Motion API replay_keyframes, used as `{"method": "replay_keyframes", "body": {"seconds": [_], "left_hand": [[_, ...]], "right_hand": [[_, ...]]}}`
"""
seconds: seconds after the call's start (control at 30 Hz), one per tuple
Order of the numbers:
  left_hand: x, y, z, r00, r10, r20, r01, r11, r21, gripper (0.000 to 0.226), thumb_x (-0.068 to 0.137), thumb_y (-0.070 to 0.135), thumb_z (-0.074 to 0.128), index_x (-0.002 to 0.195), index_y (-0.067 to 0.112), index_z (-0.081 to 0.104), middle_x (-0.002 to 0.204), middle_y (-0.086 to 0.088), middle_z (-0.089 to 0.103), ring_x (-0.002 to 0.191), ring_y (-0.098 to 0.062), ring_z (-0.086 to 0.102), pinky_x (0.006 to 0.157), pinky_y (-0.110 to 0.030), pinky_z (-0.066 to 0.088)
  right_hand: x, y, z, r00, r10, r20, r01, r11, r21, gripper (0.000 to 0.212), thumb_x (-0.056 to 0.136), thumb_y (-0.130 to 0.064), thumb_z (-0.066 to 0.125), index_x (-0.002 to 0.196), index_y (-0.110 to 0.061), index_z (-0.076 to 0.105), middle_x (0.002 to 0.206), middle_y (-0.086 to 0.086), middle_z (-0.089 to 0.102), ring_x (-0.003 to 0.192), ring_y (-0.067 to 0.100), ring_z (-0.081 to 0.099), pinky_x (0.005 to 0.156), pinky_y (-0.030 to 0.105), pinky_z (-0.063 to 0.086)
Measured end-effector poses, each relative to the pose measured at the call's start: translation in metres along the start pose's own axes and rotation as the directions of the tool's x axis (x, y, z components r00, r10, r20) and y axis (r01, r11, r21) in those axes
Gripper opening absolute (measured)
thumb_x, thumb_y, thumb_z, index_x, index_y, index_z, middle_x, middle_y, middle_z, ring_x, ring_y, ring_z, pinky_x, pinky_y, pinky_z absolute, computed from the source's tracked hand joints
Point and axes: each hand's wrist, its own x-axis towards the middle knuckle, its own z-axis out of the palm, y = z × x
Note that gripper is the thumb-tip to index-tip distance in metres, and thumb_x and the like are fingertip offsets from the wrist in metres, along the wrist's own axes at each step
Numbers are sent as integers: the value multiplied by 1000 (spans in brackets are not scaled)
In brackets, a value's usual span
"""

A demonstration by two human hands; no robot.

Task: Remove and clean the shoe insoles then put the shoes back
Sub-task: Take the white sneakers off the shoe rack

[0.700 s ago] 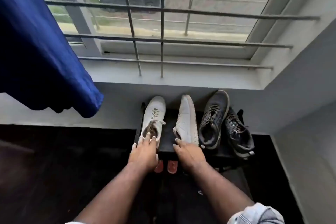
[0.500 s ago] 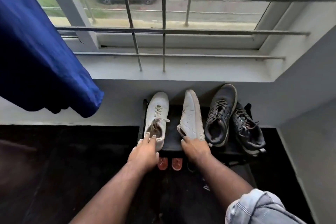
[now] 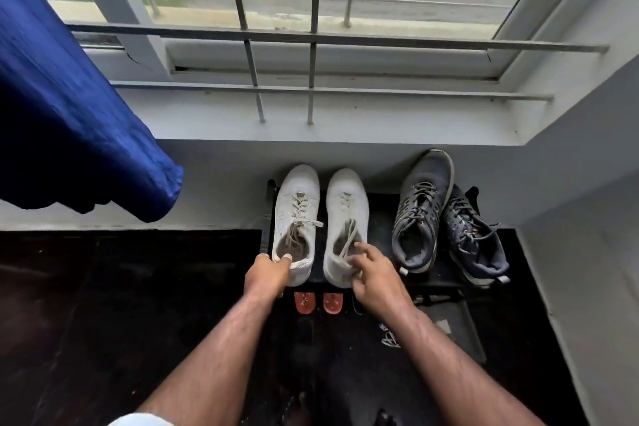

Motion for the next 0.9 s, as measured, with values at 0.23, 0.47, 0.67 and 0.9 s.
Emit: {"method": "replay_keyframes", "body": {"seconds": [0.23, 0.47, 0.67, 0.9], "left_hand": [[12, -3, 12, 988, -106, 110, 127, 970, -208, 44, 86, 45, 66, 109, 8, 62, 106, -8, 65, 91, -27, 68, 62, -34, 61], [19, -7, 14, 985, -112, 130, 154, 916, -372, 19, 81, 11, 63, 96, 0, 66, 100, -15, 69, 87, -27, 70, 59, -35, 61], [-10, -23, 22, 989, -60, 136, 116, 885, -451, 28, 65, 25, 62, 84, 7, 72, 90, -12, 73, 83, -27, 72, 70, -45, 63], [-55, -52, 26, 998, -47, 40, 60, 866, -496, 17, 70, 27, 62, 74, 15, 72, 71, -2, 75, 72, -22, 74, 73, -44, 63]], "right_hand": [[12, -11, 14, 686, 656, 314, -673, 410, 616, 85, 76, -53, 70, 146, -23, 33, 129, 3, 51, 93, 27, 67, 59, 39, 61], [35, -31, 35, 558, 663, 499, -793, 248, 556, 44, 79, -21, 55, 117, 2, 52, 85, 18, 68, 56, 33, 69, 60, 50, 60], [4, -50, 39, 636, 735, 237, -679, 385, 625, 49, 84, -15, 37, 131, -27, 37, 93, 13, 67, 55, 27, 69, 49, 45, 59], [-52, -48, 58, 677, 717, 164, -695, 549, 465, 69, 79, -28, 35, 140, -45, 8, 101, 9, 69, 76, 32, 69, 71, 49, 60]]}}
